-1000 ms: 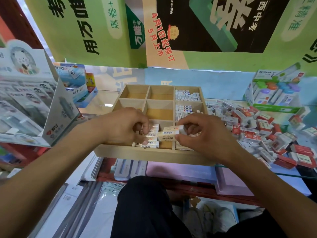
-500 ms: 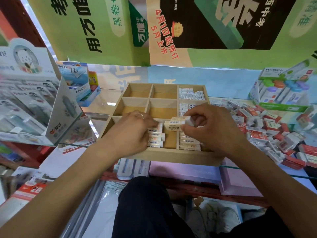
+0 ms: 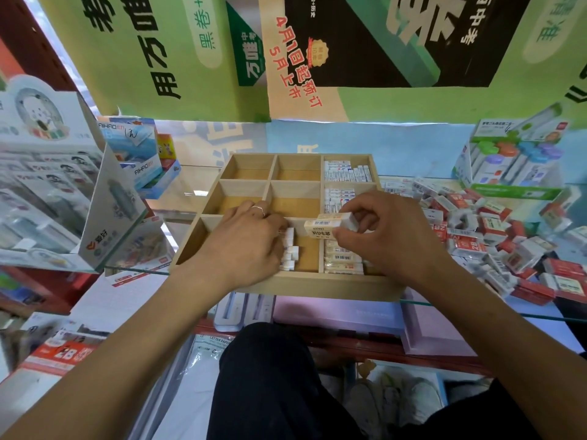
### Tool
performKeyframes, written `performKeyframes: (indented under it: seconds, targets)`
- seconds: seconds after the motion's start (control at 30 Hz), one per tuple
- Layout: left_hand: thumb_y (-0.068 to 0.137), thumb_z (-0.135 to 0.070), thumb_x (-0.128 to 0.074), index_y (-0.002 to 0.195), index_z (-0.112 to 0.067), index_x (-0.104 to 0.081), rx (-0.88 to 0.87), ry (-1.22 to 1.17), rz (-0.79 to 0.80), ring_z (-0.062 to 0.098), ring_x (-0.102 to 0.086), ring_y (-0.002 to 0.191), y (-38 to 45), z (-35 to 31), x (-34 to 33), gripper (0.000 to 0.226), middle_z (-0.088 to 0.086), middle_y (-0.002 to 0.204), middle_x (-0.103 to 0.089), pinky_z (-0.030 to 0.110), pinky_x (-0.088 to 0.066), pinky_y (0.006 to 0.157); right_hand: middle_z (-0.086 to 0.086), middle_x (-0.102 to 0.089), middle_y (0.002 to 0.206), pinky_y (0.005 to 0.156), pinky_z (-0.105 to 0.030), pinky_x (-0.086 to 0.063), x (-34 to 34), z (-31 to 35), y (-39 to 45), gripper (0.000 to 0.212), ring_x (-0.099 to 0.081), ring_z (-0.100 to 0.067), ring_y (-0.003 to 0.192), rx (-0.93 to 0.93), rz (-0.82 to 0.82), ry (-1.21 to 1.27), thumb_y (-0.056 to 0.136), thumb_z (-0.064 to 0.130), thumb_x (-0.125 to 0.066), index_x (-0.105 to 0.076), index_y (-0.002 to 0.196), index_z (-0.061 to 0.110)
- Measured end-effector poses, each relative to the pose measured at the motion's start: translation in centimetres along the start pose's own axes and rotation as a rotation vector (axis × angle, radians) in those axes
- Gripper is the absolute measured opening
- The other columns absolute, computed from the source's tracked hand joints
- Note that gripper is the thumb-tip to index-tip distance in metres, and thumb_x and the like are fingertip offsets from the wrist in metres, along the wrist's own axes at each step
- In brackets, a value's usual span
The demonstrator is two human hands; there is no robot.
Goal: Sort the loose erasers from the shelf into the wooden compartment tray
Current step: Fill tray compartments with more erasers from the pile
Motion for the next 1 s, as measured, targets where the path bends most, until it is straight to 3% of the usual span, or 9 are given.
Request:
performKeyframes:
  seconds: [0.13, 0.33, 0.4, 0.5, 0.6, 0.77, 0.93, 1.0]
  targets:
    - [0.082, -0.061, -0.054, 0.106, -0.026, -0.063, 0.117, -0.069, -0.072, 0.024, -0.047, 0.113, 0.9, -0.1, 0.5, 0.043, 0.002, 0.11, -0.059, 0.038, -0.039, 0.095, 0.018, -0.06, 0.075, 0.064, -0.013, -0.046, 0.8, -0.3, 0.2, 0.015, -0.057, 0.0, 0.07, -0.032, -0.036, 0.012, 0.076, 0.03, -0.074, -0.07, 0.091, 0.025]
    - [0.079, -0.049, -0.065, 0.102, -0.027, -0.064, 0.143, -0.145, -0.095, 0.024, -0.049, 0.11, 1.1, 0.2, 0.5, 0.032, 0.001, 0.103, -0.061, 0.037, -0.042, 0.093, 0.019, -0.058, 0.071, 0.06, -0.006, -0.04, 1.4, -0.7, -0.2, 0.014, -0.056, 0.003, 0.066, -0.045, -0.041, 0.07, 0.076, 0.029, -0.075, -0.068, 0.088, 0.027]
    - [0.081, -0.046, -0.067, 0.098, -0.027, -0.066, 0.118, -0.282, -0.133, 0.018, -0.054, 0.104, 0.9, 0.4, 0.7, 0.025, -0.002, 0.1, -0.062, 0.034, -0.046, 0.089, 0.02, -0.057, 0.069, 0.058, -0.003, -0.039, 1.4, -0.8, -0.2, 0.014, -0.055, 0.006, 0.064, -0.041, -0.03, 0.096, 0.076, 0.03, -0.075, -0.066, 0.086, 0.031]
    - [0.084, -0.03, -0.071, 0.102, -0.028, -0.067, 0.096, -0.632, -0.216, 0.002, -0.06, 0.096, 0.3, 0.2, 1.9, 0.019, -0.009, 0.103, -0.065, 0.013, -0.047, 0.082, 0.019, -0.062, 0.07, 0.059, -0.003, -0.042, 1.4, -1.1, 0.0, 0.017, -0.058, 0.007, 0.066, -0.057, -0.008, 0.183, 0.076, 0.03, -0.078, -0.067, 0.088, 0.031]
    - [0.08, -0.018, -0.077, 0.109, -0.029, -0.067, -0.008, -0.851, -0.223, 0.008, -0.064, 0.092, 0.0, -1.6, 2.9, 0.032, -0.011, 0.104, -0.067, 0.021, -0.051, 0.087, 0.013, -0.067, 0.068, 0.055, -0.007, -0.043, 1.0, -1.2, 0.0, 0.021, -0.063, -0.001, 0.061, -0.084, 0.025, 0.314, 0.074, 0.025, -0.081, -0.072, 0.093, 0.025]
    - [0.076, -0.019, -0.081, 0.088, -0.026, -0.071, 0.002, -0.791, -0.324, 0.013, -0.064, 0.082, -0.2, -2.3, 3.6, 0.017, -0.009, 0.088, -0.068, 0.036, -0.056, 0.079, 0.012, -0.069, 0.069, 0.058, -0.011, -0.048, 0.8, -1.2, -0.2, 0.02, -0.065, -0.004, 0.063, -0.1, 0.054, 0.433, 0.072, 0.016, -0.083, -0.072, 0.087, 0.023]
    - [0.074, -0.025, -0.082, 0.071, -0.026, -0.063, 0.268, -0.679, -0.387, 0.003, -0.06, 0.066, -1.2, -0.1, 3.4, 0.019, -0.01, 0.072, -0.065, 0.01, -0.044, 0.06, 0.015, -0.067, 0.072, 0.057, -0.007, -0.05, 2.0, -3.3, -0.2, 0.018, -0.063, 0.008, 0.066, -0.22, -0.02, 0.403, 0.077, 0.017, -0.079, -0.066, 0.077, 0.03]
    - [0.075, -0.027, -0.08, 0.069, -0.023, -0.062, 0.315, -0.573, -0.375, 0.003, -0.057, 0.064, -0.8, -0.5, 3.1, 0.02, -0.01, 0.07, -0.063, 0.008, -0.039, 0.056, 0.015, -0.066, 0.07, 0.056, -0.005, -0.048, 1.9, -3.2, -0.4, 0.021, -0.062, 0.008, 0.064, -0.225, -0.014, 0.401, 0.077, 0.016, -0.079, -0.064, 0.074, 0.031]
Point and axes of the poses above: each hand's wrist, its own y-axis towards the middle knuckle, its own x-axis out of the back of the hand, z = x × y, the point moved 8 cm from there along y, towards the middle knuckle
